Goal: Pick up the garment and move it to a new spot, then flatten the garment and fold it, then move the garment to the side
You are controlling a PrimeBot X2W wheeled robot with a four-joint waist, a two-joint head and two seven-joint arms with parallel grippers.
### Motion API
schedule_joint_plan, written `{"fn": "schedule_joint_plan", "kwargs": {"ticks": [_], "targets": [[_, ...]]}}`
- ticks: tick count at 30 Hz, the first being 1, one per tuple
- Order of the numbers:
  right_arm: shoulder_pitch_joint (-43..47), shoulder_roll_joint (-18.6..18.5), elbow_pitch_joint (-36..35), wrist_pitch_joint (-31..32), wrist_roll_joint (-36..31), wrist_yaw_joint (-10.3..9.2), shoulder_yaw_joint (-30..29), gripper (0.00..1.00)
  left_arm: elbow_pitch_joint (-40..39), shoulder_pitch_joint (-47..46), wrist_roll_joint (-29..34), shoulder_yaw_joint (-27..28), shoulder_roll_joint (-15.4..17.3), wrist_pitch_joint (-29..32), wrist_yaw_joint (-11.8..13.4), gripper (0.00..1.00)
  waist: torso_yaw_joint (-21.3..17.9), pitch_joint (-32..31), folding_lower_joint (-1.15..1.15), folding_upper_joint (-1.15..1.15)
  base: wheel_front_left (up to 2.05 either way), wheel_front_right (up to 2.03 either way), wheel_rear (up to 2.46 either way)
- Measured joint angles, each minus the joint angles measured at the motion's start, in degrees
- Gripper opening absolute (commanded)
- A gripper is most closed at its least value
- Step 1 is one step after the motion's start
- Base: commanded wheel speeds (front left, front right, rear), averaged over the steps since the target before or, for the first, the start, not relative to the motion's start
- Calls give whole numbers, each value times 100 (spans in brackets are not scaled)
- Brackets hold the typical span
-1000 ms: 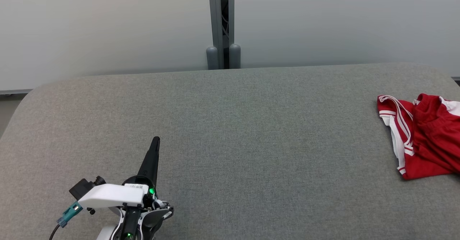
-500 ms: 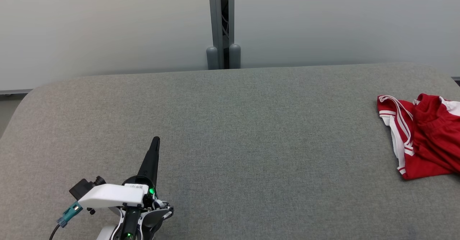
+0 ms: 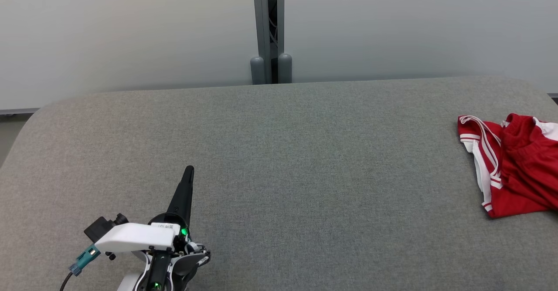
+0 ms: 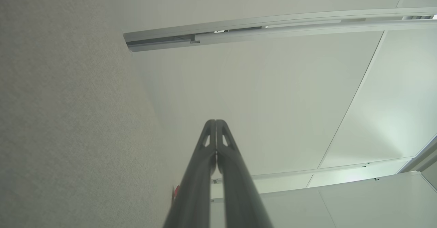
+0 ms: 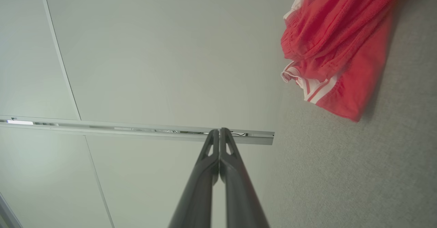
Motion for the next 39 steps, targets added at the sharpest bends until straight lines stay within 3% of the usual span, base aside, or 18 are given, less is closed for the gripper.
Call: {"fn": "schedule_joint_plan", "kwargs": {"ticks": [39], "targets": [[1,0,0,0,0,0,0,0,-1,0,0,-2,0,-1,0,0,0,0,0,0,0,0,0]]}}
